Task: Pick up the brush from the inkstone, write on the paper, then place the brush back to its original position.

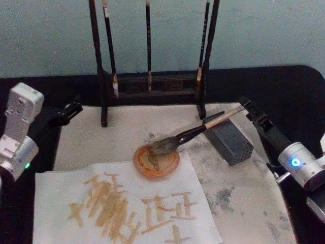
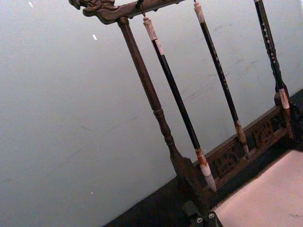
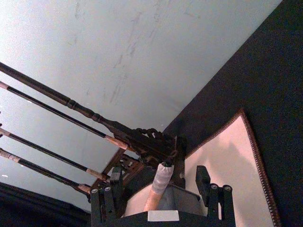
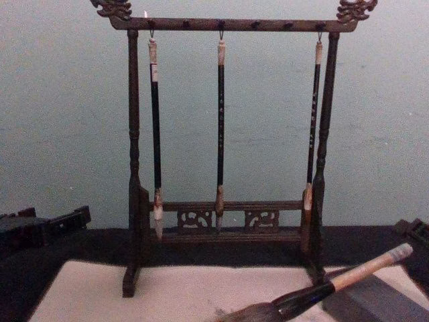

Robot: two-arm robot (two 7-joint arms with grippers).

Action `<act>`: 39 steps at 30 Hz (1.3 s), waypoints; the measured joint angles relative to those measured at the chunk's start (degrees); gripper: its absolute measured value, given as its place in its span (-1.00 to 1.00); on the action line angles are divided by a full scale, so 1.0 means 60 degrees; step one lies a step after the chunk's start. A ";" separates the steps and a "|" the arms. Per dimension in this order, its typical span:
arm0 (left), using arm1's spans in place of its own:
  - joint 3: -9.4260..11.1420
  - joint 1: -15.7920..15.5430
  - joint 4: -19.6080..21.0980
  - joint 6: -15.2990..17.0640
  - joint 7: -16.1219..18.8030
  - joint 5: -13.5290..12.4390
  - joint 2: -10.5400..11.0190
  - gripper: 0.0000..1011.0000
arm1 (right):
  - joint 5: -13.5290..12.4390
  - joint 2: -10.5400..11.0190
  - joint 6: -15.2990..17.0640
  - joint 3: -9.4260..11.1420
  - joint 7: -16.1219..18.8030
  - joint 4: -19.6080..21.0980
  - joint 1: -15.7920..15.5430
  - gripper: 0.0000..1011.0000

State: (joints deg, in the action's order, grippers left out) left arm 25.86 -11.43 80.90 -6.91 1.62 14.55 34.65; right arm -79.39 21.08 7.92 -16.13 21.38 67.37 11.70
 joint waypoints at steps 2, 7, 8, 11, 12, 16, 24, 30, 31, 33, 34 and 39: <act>0.0000 0.0000 0.0000 0.0000 -0.0001 0.0000 0.0000 0.98 | -0.0026 0.0012 -0.0007 -0.0034 0.0000 -0.0013 0.0004 0.98; 0.0000 0.0000 0.0000 0.0000 0.0000 0.0000 0.0000 0.98 | -0.0176 0.0044 -0.0031 -0.0114 -0.0008 -0.0017 0.0003 0.98; 0.0000 0.0000 0.0000 0.0000 0.0000 0.0000 0.0000 0.98 | -0.0205 0.0045 -0.0033 -0.0125 0.0000 -0.0019 0.0003 0.98; 0.0000 0.0000 0.0000 0.0000 0.0000 0.0000 0.0000 0.98 | -0.0322 0.0048 -0.0037 -0.0161 0.0039 -0.0048 0.0003 0.98; 0.0000 0.0001 0.0000 0.0000 0.0000 0.0000 0.0000 0.98 | -0.0356 0.0049 -0.0037 -0.0171 0.0048 -0.0060 0.0003 0.98; 0.0000 0.0000 0.0000 0.0000 -0.0001 0.0000 0.0000 0.98 | -0.0570 0.0047 -0.0020 -0.0212 0.0147 -0.0120 0.0025 0.98; 0.0000 0.0000 0.0000 0.0000 0.0000 0.0000 0.0000 0.98 | -0.0848 0.0080 -0.0002 -0.0294 0.0260 -0.0136 0.0052 0.98; 0.0000 0.0001 0.0000 0.0000 0.0000 0.0000 0.0000 0.98 | -0.0994 0.0146 -0.0003 -0.0415 0.0321 -0.0142 0.0107 0.98; 0.0000 0.0000 0.0000 0.0000 0.0000 0.0000 0.0000 0.98 | -0.1012 0.0157 -0.0002 -0.0433 0.0333 -0.0145 0.0115 0.98; 0.0000 0.0000 0.0000 0.0000 0.0000 0.0000 0.0000 0.98 | -0.1048 0.0176 -0.0001 -0.0469 0.0357 -0.0149 0.0129 0.98; 0.0000 0.0000 0.0000 0.0000 0.0000 0.0000 0.0000 0.98 | -0.1071 0.0193 -0.0001 -0.0496 0.0387 -0.0148 0.0144 0.98; 0.0000 0.0000 0.0000 -0.0001 0.0000 0.0000 0.0000 0.98 | -0.1069 0.0188 0.0003 -0.0489 0.0387 -0.0150 0.0140 0.98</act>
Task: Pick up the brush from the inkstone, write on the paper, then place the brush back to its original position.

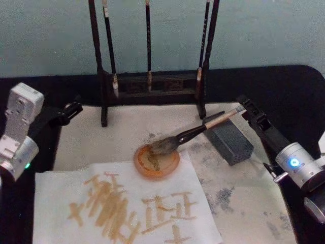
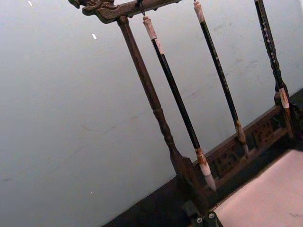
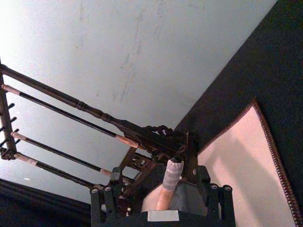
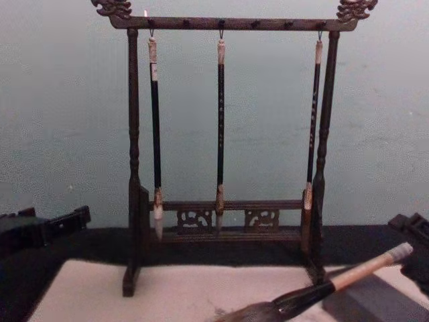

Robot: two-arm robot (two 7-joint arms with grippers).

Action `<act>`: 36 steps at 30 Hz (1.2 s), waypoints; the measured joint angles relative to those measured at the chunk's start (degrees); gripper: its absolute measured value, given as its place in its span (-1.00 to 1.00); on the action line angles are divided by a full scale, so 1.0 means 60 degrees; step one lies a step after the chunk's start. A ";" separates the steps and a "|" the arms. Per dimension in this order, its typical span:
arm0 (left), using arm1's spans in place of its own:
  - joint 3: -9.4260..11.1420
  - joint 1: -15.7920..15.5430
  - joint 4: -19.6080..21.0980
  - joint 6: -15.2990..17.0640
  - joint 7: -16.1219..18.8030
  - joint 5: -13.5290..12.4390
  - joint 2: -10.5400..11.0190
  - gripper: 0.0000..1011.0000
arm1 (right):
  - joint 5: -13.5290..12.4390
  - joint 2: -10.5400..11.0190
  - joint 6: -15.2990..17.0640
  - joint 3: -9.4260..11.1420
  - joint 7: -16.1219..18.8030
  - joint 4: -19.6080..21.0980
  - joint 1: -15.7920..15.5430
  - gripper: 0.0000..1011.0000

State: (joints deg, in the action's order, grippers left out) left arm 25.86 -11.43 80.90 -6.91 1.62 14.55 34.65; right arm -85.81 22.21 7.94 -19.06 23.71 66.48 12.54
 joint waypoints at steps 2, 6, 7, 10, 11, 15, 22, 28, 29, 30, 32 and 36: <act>0.0000 0.0000 0.0000 0.0001 0.0000 0.0000 0.0000 0.98 | 0.0001 -0.0001 0.0001 0.0006 -0.0001 0.0000 -0.0002 0.98; 0.0000 0.0001 0.0000 0.0000 0.0000 0.0000 0.0000 0.98 | 0.0003 -0.0004 0.0005 0.0017 -0.0010 0.0000 -0.0005 0.98; 0.0000 0.0000 0.0000 0.0000 0.0000 0.0000 0.0000 0.98 | 0.0005 -0.0006 0.0005 0.0020 -0.0014 0.0000 -0.0006 0.98; 0.0000 0.0000 0.0000 0.0000 0.0000 -0.0001 0.0000 0.98 | 0.0010 -0.0009 0.0005 0.0025 -0.0022 0.0002 -0.0008 0.94; 0.0000 0.0001 0.0000 0.0000 0.0000 0.0000 0.0000 0.98 | 0.0011 -0.0009 0.0005 0.0025 -0.0023 0.0002 -0.0009 0.92; 0.0000 0.0000 0.0000 0.0000 0.0000 0.0000 0.0000 0.98 | 0.0020 -0.0012 0.0006 0.0029 -0.0027 0.0003 -0.0012 0.75; 0.0000 0.0000 0.0000 0.0000 0.0000 0.0000 0.0000 0.98 | 0.0029 -0.0015 0.0005 0.0036 -0.0033 0.0009 -0.0018 0.35; 0.0000 0.0000 0.0000 0.0000 0.0000 0.0000 0.0000 0.98 | 0.0034 -0.0016 0.0005 0.0042 -0.0037 0.0009 -0.0018 -0.06; -0.0001 0.0000 -0.0001 0.0000 0.0000 0.0000 0.0000 0.98 | 0.0036 -0.0015 0.0004 0.0042 -0.0038 0.0009 -0.0018 -0.14; 0.0000 0.0000 0.0000 0.0000 0.0000 0.0000 0.0000 0.98 | 0.0037 -0.0016 0.0005 0.0042 -0.0038 0.0009 -0.0018 -0.18; 0.0000 0.0000 -0.0001 0.0000 0.0000 0.0000 0.0000 0.98 | 0.0039 -0.0016 0.0004 0.0042 -0.0041 0.0009 -0.0018 -0.35; 0.0000 0.0001 0.0000 0.0000 0.0000 0.0000 0.0000 0.98 | 0.0042 -0.0016 0.0004 0.0042 -0.0042 0.0009 -0.0018 -0.58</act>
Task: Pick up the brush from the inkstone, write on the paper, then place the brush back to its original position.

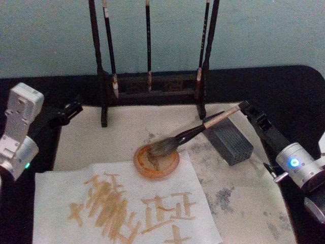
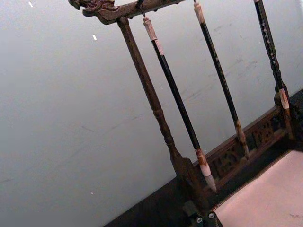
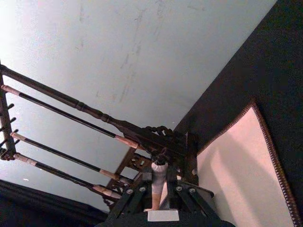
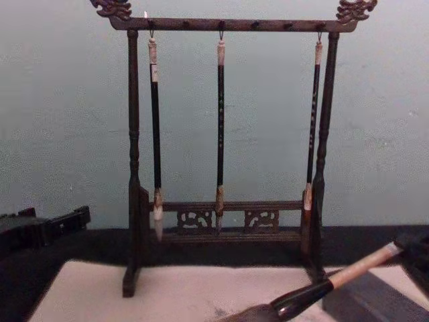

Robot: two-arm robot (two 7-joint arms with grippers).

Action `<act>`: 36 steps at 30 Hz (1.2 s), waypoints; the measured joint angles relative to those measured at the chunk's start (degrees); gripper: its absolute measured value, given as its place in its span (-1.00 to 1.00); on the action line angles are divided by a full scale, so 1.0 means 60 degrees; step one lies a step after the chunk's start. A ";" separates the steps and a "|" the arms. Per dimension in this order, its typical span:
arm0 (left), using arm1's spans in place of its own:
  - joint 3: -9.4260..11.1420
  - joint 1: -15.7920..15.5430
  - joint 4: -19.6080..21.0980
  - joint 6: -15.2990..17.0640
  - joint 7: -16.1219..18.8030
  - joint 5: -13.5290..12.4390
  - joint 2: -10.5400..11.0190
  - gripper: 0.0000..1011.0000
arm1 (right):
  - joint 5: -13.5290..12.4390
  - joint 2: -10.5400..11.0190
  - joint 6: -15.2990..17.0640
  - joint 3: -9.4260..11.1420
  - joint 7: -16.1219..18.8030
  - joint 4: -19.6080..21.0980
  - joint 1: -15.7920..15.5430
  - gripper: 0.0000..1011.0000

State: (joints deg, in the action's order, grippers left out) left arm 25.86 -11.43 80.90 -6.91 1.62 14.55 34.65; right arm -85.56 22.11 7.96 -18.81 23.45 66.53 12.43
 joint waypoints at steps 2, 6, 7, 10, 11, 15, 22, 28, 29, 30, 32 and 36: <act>0.0000 0.0000 0.0000 0.0000 0.0000 0.0000 0.0000 0.98 | 0.0000 0.0000 0.0000 0.0000 0.0001 0.0000 0.0000 -0.64; 0.0000 0.0000 0.0000 0.0000 0.0000 0.0000 0.0000 0.98 | 0.0002 0.0000 0.0000 0.0000 0.0000 0.0000 0.0000 -0.66; -0.0001 0.0000 0.0000 0.0000 0.0001 0.0000 0.0000 0.98 | 0.0002 0.0000 -0.0001 0.0000 0.0001 0.0000 0.0000 -0.66; 0.0000 -0.0001 0.0000 0.0000 0.0000 0.0000 0.0000 0.98 | 0.0002 0.0000 0.0000 -0.0001 0.0001 0.0000 0.0000 -0.66; -0.0001 0.0000 0.0000 0.0000 0.0000 0.0000 0.0000 0.98 | 0.0002 0.0000 -0.0001 -0.0001 0.0001 0.0000 0.0000 -0.66; -0.0001 0.0000 0.0000 0.0000 0.0000 0.0000 0.0000 0.98 | 0.0002 0.0000 -0.0001 0.0000 0.0001 0.0000 0.0000 -0.68; 0.0000 0.0000 0.0000 0.0000 0.0000 0.0000 0.0000 0.98 | 0.0002 0.0000 0.0000 0.0000 0.0000 0.0000 0.0000 -0.68; -0.0001 0.0000 0.0000 0.0000 0.0000 0.0000 0.0000 0.98 | 0.0002 0.0000 0.0000 -0.0001 0.0001 -0.0001 0.0000 -0.68; 0.0000 -0.0001 0.0000 0.0000 0.0000 0.0000 0.0000 0.98 | 0.0008 0.0017 -0.0013 -0.0025 0.0001 0.0003 0.0003 -0.68; 0.0000 0.0000 0.0000 0.0000 0.0000 0.0000 0.0000 0.98 | 0.0033 0.0041 -0.0041 -0.0056 0.0005 0.0030 0.0003 -0.68; -0.0001 0.0000 0.0000 0.0000 0.0000 0.0001 0.0000 0.98 | 0.0167 0.0130 -0.0154 -0.0161 0.0020 0.0164 0.0010 -0.68; 0.0000 -0.0001 0.0000 0.0000 0.0000 0.0000 0.0000 0.98 | 0.0510 0.0367 -0.0391 -0.0429 0.0009 0.0588 0.0007 -0.68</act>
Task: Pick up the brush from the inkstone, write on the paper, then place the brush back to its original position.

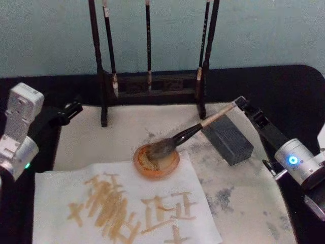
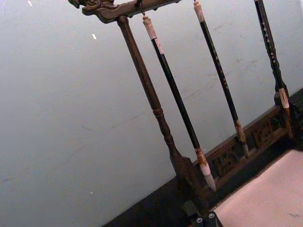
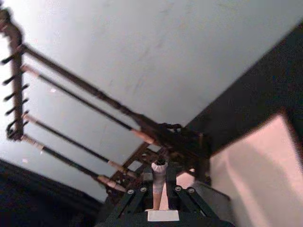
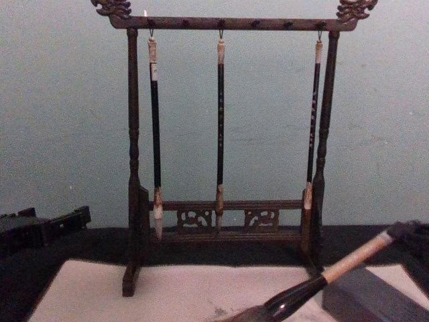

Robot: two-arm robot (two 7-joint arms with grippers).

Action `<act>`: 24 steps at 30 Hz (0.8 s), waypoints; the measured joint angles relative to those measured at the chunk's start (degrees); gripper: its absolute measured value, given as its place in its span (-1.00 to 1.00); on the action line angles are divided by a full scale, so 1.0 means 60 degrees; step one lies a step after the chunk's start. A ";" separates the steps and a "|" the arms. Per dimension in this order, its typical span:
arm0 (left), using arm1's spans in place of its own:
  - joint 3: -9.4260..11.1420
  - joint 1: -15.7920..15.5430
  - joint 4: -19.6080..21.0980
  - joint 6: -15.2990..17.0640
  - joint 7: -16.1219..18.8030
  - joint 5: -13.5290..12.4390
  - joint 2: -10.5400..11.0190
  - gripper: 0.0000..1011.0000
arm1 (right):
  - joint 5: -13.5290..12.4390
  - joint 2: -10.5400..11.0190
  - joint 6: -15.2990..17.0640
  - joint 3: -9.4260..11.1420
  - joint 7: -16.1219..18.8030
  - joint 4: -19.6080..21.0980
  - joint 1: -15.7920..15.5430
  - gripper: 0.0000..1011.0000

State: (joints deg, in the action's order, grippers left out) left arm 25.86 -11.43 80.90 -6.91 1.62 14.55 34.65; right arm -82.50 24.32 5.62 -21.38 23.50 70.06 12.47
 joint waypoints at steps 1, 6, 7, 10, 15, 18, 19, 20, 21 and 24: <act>0.0000 0.0000 0.0000 0.0000 0.0000 0.0000 0.0000 0.98 | 0.0000 0.0000 0.0000 0.0000 0.0000 0.0000 0.0000 -0.68; 0.0000 0.0000 0.0000 0.0000 0.0000 0.0000 0.0000 0.98 | 0.0528 0.0273 -0.0202 -0.0281 -0.0141 0.0648 -0.0062 -0.68; 0.0000 0.0000 0.0000 0.0000 0.0000 0.0000 0.0000 0.98 | 0.0601 0.0311 -0.0222 -0.0320 -0.0167 0.0754 -0.0075 -0.68; 0.0000 0.0000 0.0000 0.0000 0.0000 0.0000 0.0000 0.98 | 0.0859 0.0436 -0.0264 -0.0452 -0.0273 0.1127 -0.0115 -0.68; 0.0000 0.0000 0.0000 -0.0001 0.0000 0.0000 0.0000 0.98 | 0.1276 0.0593 -0.0337 -0.0615 -0.0497 0.1672 -0.0189 -0.68; 0.0000 0.0000 0.0000 0.0000 0.0000 0.0000 0.0000 0.98 | 0.1488 0.0682 -0.0423 -0.0621 -0.0650 0.1990 -0.0259 -0.68; 0.0000 0.0000 0.0000 0.0000 0.0000 0.0000 0.0000 0.98 | 0.1547 0.0713 -0.0451 -0.0614 -0.0694 0.2083 -0.0283 -0.68; 0.0000 0.0000 0.0000 0.0000 0.0000 0.0000 0.0000 0.98 | 0.1647 0.0767 -0.0496 -0.0588 -0.0776 0.2257 -0.0321 -0.68; 0.0000 0.0000 0.0000 0.0000 0.0000 0.0000 0.0000 0.98 | 0.1702 0.0802 -0.0517 -0.0573 -0.0816 0.2356 -0.0345 -0.68; 0.0000 0.0001 0.0000 0.0000 0.0001 0.0000 0.0000 0.98 | 0.1863 0.0890 -0.0556 -0.0532 -0.0911 0.2651 -0.0413 -0.68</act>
State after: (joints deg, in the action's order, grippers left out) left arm 25.86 -11.43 80.90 -6.91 1.62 14.55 34.65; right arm -71.32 29.65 2.29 -24.58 18.04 85.97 9.99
